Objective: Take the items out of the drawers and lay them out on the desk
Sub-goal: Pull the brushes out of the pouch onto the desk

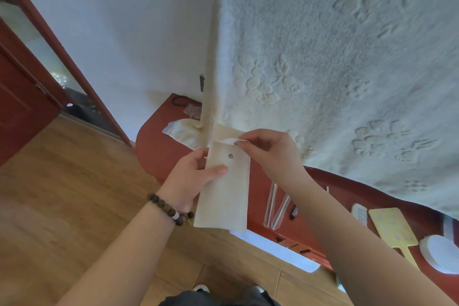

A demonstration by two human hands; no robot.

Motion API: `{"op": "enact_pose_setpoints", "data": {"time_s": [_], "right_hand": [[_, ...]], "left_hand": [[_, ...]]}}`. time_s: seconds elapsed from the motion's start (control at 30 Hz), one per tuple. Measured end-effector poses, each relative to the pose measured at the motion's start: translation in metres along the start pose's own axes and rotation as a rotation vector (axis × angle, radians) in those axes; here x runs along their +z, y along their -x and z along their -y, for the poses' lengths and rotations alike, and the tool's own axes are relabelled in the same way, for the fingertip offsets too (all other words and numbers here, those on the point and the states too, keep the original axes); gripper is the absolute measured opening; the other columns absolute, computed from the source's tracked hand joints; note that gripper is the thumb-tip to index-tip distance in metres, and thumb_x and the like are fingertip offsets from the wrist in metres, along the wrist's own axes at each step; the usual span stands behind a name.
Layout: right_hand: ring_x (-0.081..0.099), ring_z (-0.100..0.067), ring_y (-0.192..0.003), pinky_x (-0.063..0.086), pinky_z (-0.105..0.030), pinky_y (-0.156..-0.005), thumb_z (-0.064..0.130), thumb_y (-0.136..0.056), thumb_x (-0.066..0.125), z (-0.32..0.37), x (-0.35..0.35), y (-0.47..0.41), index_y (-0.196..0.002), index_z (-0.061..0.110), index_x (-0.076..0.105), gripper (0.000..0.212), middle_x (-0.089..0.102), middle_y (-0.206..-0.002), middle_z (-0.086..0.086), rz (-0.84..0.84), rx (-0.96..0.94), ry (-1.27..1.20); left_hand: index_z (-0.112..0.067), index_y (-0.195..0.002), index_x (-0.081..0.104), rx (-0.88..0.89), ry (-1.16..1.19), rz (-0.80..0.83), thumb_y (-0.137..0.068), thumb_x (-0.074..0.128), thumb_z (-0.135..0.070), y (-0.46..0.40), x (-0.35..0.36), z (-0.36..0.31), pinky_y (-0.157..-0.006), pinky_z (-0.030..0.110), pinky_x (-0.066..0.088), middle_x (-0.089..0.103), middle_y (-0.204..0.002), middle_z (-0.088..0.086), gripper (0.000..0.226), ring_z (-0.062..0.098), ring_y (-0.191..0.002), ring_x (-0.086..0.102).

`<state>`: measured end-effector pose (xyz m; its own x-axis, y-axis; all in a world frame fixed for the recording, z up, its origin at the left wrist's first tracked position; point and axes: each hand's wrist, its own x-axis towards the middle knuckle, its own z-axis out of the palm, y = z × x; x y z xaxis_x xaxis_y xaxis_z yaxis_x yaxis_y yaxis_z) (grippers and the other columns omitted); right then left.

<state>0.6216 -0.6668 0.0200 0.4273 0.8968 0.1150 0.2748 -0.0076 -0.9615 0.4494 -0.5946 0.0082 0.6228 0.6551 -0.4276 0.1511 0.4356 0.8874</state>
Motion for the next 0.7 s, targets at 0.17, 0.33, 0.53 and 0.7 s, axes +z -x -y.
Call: {"op": "enact_pose_setpoints", "data": {"time_s": [0.17,0.33,0.53,0.7], "right_hand": [[0.067,-0.01,-0.083,0.052,-0.018,-0.077,0.006,-0.08,0.072,-0.003,0.005,0.0,-0.074,0.035,0.072,0.03,0.073,-0.08,0.013,-0.057,-0.052,-0.048],[0.065,-0.006,-0.088,0.051,-0.023,-0.08,0.005,-0.08,0.072,-0.004,0.006,0.004,-0.076,0.033,0.075,0.028,0.071,-0.087,0.015,-0.016,-0.083,-0.035],[0.063,-0.006,-0.081,0.047,-0.013,-0.072,0.006,-0.083,0.069,-0.012,0.002,0.007,-0.091,0.016,0.077,0.015,0.068,-0.101,0.003,0.056,-0.192,0.107],[0.06,-0.011,-0.102,0.052,-0.024,-0.076,0.016,-0.089,0.055,-0.023,0.0,0.011,-0.102,0.009,0.073,0.023,0.064,-0.109,-0.002,0.155,-0.421,0.318]], "left_hand": [[-0.006,-0.117,0.06,0.025,0.068,-0.007,-0.084,0.066,-0.003,0.002,0.007,-0.014,-0.073,0.044,0.06,0.071,-0.105,0.017,0.034,0.031,-0.089,0.071],[-0.003,-0.117,0.06,0.035,0.098,-0.006,-0.085,0.065,-0.003,0.002,0.009,-0.014,-0.073,0.041,0.059,0.072,-0.102,0.018,0.033,0.03,-0.085,0.07],[0.0,-0.116,0.062,0.015,0.106,0.001,-0.085,0.064,-0.003,0.0,0.009,-0.012,-0.067,0.036,0.059,0.072,-0.096,0.016,0.031,0.027,-0.08,0.07],[0.001,-0.114,0.061,-0.014,0.106,0.028,-0.086,0.063,-0.002,-0.002,0.006,-0.012,-0.067,0.038,0.059,0.072,-0.096,0.017,0.029,0.028,-0.08,0.071]]}}
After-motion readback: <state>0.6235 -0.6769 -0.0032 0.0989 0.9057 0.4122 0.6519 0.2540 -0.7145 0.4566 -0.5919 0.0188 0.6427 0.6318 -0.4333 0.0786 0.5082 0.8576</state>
